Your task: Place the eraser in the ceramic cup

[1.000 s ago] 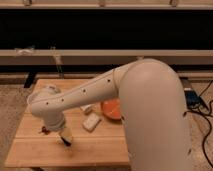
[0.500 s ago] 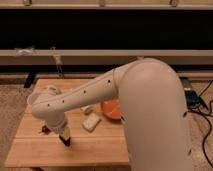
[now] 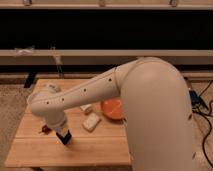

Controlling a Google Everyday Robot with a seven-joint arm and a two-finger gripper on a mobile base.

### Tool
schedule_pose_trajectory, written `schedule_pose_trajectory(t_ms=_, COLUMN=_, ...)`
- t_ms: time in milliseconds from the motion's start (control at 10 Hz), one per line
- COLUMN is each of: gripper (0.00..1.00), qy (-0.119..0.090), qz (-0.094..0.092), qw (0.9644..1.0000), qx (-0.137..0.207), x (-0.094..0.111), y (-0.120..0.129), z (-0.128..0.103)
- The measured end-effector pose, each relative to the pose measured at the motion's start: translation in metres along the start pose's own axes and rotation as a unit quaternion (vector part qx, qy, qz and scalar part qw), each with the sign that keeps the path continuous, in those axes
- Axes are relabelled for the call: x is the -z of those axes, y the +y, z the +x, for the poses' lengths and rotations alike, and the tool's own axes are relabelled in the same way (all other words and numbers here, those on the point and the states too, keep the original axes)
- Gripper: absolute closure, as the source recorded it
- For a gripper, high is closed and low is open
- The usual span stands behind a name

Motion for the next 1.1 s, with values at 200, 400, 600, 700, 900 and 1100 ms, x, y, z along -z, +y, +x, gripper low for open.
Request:
schedule_pose_trajectory(t_ms=200, gripper=1.00, qy=0.010, qz=0.009, qw=0.9999, qx=0.000, x=0.024, y=-0.009, z=0.010)
schedule_pose_trajectory(t_ms=400, gripper=1.00, qy=0.023, qz=0.016, qw=0.9996, qx=0.002, x=0.047, y=-0.023, z=0.031)
schedule_pose_trajectory(t_ms=600, gripper=1.00, qy=0.033, qz=0.029, qw=0.9990, qx=0.009, x=0.069, y=-0.044, z=0.056)
schedule_pose_trajectory(t_ms=700, gripper=1.00, qy=0.039, qz=0.034, qw=0.9986, qx=0.014, x=0.078, y=-0.056, z=0.067)
schedule_pose_trajectory(t_ms=900, gripper=1.00, qy=0.049, qz=0.050, qw=0.9971, qx=0.029, x=0.094, y=-0.087, z=0.083)
schedule_pose_trajectory(t_ms=1100, gripper=1.00, qy=0.060, qz=0.070, qw=0.9946, qx=0.047, x=0.118, y=-0.118, z=0.097)
